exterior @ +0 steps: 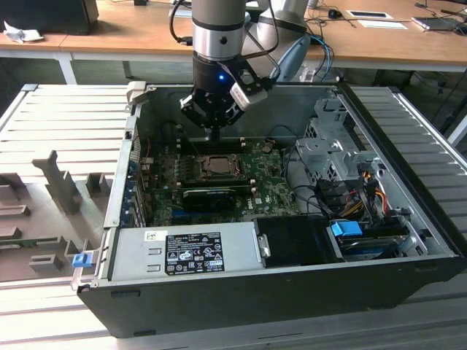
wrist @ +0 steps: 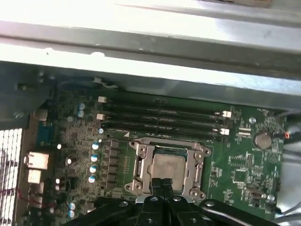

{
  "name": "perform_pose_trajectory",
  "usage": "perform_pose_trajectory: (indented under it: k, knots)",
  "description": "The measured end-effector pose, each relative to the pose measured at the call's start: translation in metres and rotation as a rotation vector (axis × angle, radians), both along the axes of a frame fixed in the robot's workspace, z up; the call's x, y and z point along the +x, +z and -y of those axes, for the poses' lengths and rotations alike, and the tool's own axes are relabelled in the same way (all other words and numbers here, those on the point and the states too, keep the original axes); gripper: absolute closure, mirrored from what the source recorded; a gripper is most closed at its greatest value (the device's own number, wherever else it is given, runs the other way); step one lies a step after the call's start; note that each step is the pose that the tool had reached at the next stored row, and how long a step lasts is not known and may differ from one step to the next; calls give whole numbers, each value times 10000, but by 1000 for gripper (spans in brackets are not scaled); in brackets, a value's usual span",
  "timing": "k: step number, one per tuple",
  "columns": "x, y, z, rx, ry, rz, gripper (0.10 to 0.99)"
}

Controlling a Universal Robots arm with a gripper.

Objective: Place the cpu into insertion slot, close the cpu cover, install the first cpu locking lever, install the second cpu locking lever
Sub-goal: 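Install the first cpu locking lever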

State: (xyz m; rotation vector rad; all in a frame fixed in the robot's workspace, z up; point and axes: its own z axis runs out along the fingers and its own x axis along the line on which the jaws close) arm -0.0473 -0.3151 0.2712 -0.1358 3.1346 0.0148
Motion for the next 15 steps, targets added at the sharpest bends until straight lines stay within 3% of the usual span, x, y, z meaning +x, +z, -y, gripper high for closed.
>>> perform_pose_trajectory:
  k: [5,8,12,15]
  knots:
    - [0,-34,0,-1,-970,-1,980]
    - [-49,-46,0,-2,-1092,2,980]
    - [-436,-91,-3,1,-1093,52,980]
    - [-555,-107,-7,3,-1094,54,980]
